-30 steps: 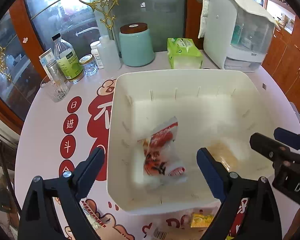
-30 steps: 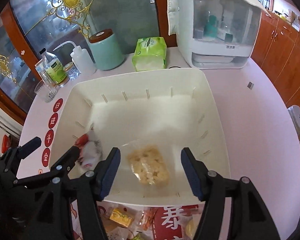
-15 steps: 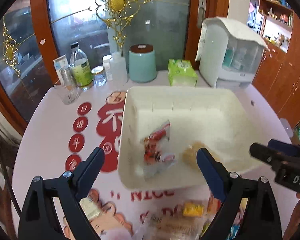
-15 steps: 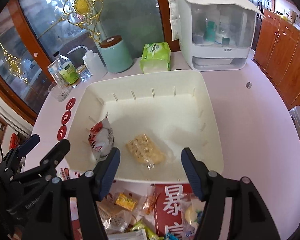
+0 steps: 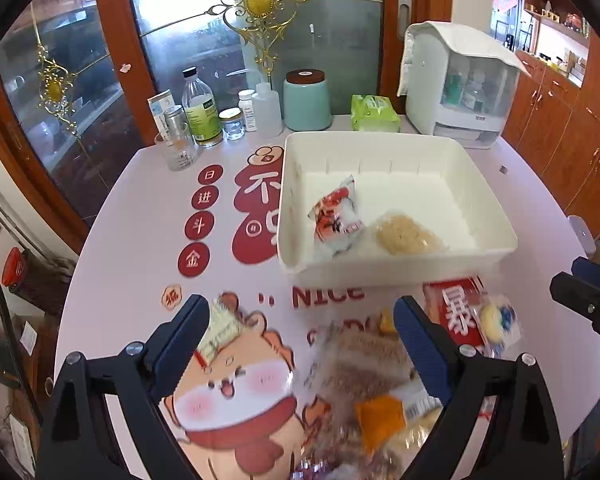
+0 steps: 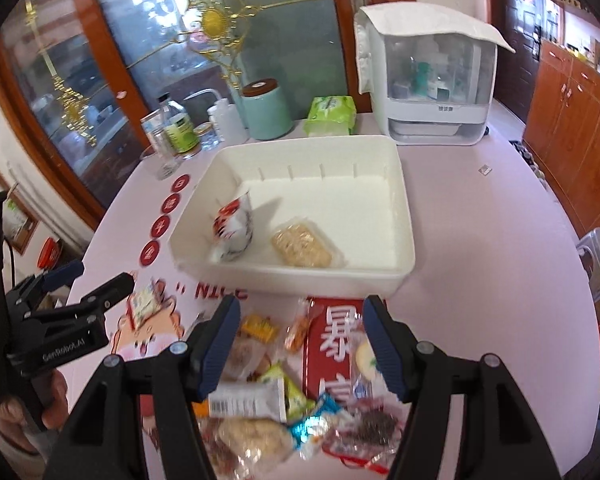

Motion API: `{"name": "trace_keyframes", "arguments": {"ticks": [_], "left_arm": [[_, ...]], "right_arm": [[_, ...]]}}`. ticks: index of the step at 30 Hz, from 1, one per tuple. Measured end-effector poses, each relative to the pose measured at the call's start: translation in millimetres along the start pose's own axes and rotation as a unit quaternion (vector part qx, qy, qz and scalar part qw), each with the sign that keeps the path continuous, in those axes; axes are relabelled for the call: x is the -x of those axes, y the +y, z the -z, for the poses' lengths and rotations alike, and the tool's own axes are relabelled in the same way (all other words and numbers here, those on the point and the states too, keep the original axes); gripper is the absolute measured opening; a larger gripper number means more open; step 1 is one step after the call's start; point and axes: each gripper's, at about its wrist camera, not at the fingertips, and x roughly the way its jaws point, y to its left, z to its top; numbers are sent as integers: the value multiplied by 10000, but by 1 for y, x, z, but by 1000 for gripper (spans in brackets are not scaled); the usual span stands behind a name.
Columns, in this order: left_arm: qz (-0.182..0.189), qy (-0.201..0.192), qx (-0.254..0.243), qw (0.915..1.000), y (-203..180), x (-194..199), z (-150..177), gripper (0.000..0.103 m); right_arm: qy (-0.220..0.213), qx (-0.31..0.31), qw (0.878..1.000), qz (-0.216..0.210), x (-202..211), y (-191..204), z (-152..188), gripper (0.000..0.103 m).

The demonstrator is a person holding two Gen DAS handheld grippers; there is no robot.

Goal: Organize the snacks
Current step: 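Move both tools back over the snack pile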

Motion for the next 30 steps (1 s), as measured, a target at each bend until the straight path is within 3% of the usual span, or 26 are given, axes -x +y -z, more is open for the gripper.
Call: {"name": "trace_keyframes", "arguments": {"ticks": [9,15,21,26,30], "left_arm": [[-60,255,362,9990,9,28,59,93],[-158,492,541,9972,20,22,106,99],[-324,893,163,9953,17,2,148,99],[-168,1226,-64,9923,16,-21,171,99],[-8,1500,-212,9885,20,-40,180,99]], "right_arm": [[60,432,9984,-355,24,13,52,64],[419,879,9930,-675,11,33,96,64],[996,1354,9812,-948,-15,58,143,64],[1389,1555,9709,-1174,-36,75,168,64],[1504,1579,9697,-1100,-49,86,178,64]]}}
